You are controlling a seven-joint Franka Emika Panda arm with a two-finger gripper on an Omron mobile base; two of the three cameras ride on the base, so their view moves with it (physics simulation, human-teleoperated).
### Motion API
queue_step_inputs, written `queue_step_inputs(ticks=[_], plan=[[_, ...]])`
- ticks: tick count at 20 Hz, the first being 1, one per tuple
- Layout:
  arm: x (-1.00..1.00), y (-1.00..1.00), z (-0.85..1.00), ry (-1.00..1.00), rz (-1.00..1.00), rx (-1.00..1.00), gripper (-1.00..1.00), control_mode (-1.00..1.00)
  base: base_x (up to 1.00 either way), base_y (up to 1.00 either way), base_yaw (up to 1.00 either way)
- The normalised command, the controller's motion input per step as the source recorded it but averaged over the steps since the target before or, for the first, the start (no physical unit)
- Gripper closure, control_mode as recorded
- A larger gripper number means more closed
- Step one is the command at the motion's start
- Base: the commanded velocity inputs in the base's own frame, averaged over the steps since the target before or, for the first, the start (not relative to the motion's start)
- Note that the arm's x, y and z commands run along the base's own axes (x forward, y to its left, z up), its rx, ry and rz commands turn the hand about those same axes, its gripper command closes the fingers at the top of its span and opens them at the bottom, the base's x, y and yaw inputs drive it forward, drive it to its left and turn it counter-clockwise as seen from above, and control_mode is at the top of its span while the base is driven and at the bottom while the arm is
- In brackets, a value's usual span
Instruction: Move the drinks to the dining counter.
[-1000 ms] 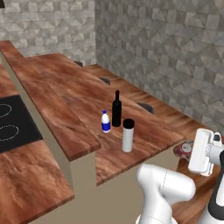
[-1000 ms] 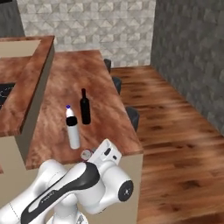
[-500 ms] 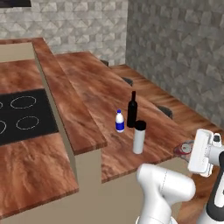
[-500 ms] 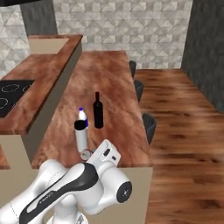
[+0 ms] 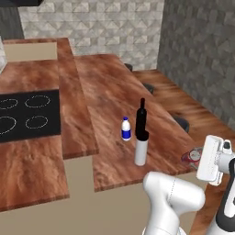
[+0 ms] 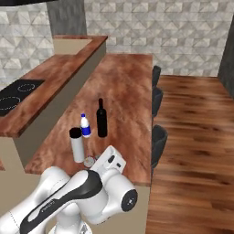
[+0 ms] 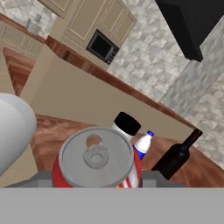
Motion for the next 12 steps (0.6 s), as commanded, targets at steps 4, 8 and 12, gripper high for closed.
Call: queue_step_inputs(ticks=[4, 8, 12], plan=[[0.00, 0.00, 0.00, 0.00, 0.00, 0.00, 1.00, 1.00, 0.29, -0.19, 0.25], [0.00, 0.00, 0.00, 0.00, 0.00, 0.00, 1.00, 1.00, 0.40, 0.00, 0.24], [0.00, 0.00, 0.00, 0.00, 0.00, 0.00, 1.00, 1.00, 0.45, 0.00, 0.30]])
